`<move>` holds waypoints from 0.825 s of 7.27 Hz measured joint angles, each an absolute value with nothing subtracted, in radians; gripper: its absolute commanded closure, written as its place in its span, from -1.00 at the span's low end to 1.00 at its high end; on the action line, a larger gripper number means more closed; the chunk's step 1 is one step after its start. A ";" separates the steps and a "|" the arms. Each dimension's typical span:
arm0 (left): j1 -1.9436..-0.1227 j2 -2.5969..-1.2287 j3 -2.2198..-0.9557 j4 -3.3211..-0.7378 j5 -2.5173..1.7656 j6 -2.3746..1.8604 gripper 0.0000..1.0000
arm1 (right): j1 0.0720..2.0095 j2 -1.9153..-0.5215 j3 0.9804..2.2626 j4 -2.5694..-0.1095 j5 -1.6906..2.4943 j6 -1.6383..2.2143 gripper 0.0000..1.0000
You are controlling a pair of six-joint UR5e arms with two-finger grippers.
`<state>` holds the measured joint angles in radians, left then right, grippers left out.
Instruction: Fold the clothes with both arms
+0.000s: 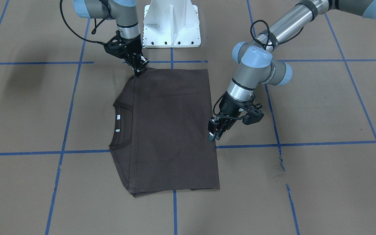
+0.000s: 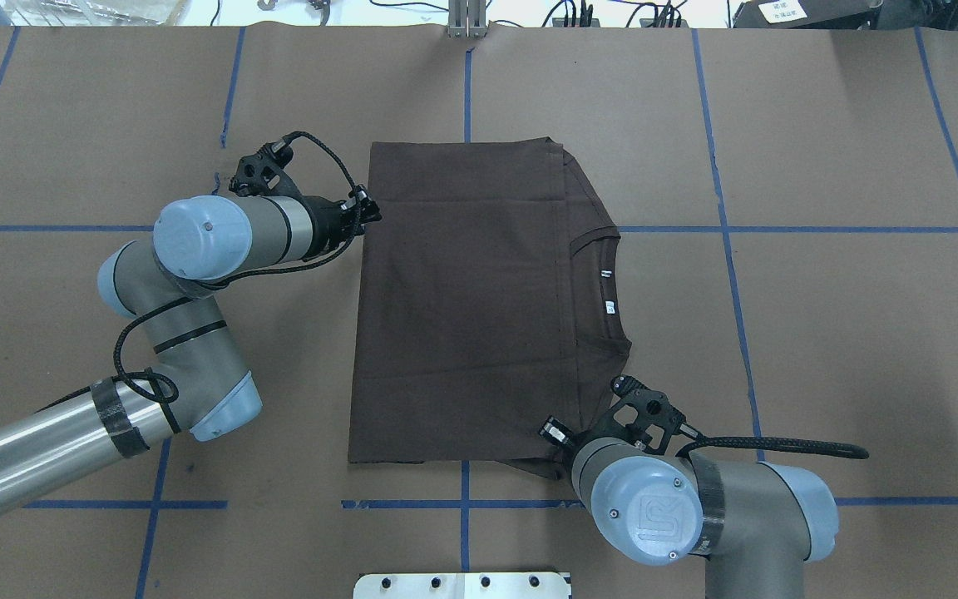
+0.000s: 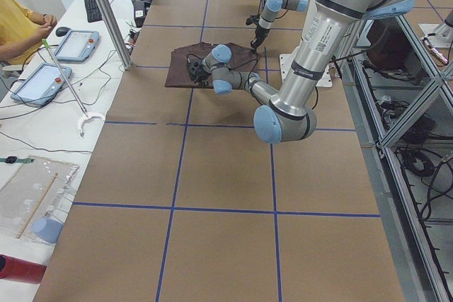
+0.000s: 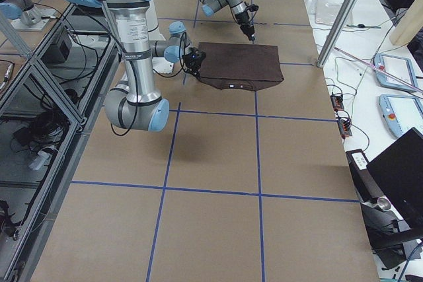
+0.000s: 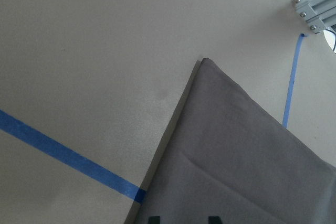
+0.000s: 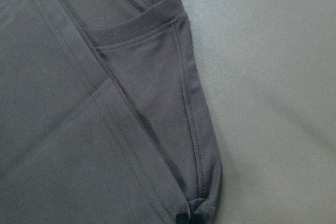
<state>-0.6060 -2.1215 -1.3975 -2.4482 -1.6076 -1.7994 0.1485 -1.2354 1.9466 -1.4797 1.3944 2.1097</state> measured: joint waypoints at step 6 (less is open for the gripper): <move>-0.491 -1.995 -1.646 -2.401 -1.607 -1.978 0.13 | 0.147 -1.236 2.004 -1.540 1.394 2.109 1.00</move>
<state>-0.4914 -1.9951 -1.6462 -2.4006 -1.6074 -1.9779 0.1473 -1.2363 2.0037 -1.5404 1.3944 2.1092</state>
